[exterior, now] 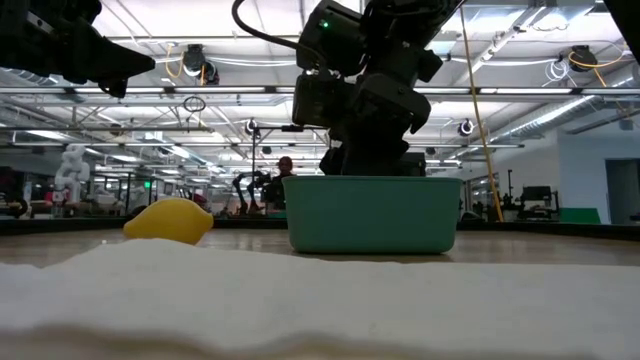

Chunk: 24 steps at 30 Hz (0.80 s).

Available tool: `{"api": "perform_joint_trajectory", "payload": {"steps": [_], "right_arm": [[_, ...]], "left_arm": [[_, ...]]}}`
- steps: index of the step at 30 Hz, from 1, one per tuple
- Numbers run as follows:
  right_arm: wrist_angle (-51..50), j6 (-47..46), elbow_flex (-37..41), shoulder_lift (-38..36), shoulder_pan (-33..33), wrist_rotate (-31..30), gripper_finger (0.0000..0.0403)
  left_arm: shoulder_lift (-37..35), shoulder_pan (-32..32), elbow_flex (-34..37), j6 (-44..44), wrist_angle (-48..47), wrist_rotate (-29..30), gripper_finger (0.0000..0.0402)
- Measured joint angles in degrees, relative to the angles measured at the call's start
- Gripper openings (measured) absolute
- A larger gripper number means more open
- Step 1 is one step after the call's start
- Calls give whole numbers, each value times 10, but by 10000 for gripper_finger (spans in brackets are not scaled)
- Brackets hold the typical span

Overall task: Pick and placing Produce into tupperware
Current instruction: Put the lemon into the bin

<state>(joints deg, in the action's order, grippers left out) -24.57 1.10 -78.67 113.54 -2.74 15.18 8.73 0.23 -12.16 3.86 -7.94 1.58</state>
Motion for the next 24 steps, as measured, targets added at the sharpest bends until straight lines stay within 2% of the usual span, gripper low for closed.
{"api": "perform_joint_trajectory", "payload": {"steps": [24], "right_arm": [[-22,-7,-3,-26,0,-19,269]], "left_arm": [[0,0,0,0,1,0,24]]}}
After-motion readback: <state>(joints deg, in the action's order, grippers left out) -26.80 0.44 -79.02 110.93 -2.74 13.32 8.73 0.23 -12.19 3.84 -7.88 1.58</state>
